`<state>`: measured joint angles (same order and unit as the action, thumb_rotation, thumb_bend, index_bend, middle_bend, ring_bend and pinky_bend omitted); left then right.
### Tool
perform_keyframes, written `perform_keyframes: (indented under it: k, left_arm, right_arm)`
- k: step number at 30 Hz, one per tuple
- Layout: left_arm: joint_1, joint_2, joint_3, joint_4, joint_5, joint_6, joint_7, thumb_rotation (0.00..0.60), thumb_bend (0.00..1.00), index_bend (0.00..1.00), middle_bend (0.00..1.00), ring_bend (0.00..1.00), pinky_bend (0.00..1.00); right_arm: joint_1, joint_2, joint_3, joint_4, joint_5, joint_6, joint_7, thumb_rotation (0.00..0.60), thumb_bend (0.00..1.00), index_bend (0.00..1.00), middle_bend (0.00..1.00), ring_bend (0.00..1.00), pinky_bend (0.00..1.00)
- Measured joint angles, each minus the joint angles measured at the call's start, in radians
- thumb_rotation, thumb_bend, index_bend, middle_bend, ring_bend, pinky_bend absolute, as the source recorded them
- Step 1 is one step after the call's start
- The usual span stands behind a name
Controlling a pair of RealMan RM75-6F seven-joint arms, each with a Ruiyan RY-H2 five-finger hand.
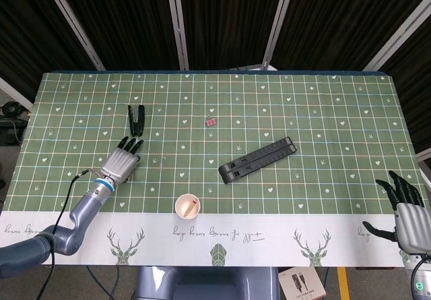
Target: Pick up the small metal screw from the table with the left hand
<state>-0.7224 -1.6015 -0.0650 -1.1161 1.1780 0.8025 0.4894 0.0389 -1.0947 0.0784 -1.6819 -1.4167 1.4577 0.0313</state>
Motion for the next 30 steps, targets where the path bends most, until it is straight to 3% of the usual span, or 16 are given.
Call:
perform_keyframes:
  k: [5,13,30]
  left_arm:
    - [0.001,-0.006,0.002,0.009,-0.007,0.001,0.004,0.600,0.41,0.60,0.00,0.00,0.00]
    - [0.006,0.008,-0.006,-0.021,0.001,0.030,-0.014,0.600,0.41,0.60,0.00,0.00,0.00]
    - [0.033,0.131,-0.078,-0.275,-0.029,0.156,-0.063,0.600,0.42,0.61,0.00,0.00,0.00]
  right_arm:
    - [0.000,0.000,0.000,-0.001,0.001,0.000,0.000,0.600,0.05,0.18,0.00,0.00,0.09]
    - [-0.002,0.002,0.000,-0.004,0.001,0.002,-0.003,0.600,0.05,0.18,0.00,0.00,0.09]
    - [-0.003,0.002,0.000,-0.007,0.002,0.003,-0.007,0.600,0.05,0.18,0.00,0.00,0.09]
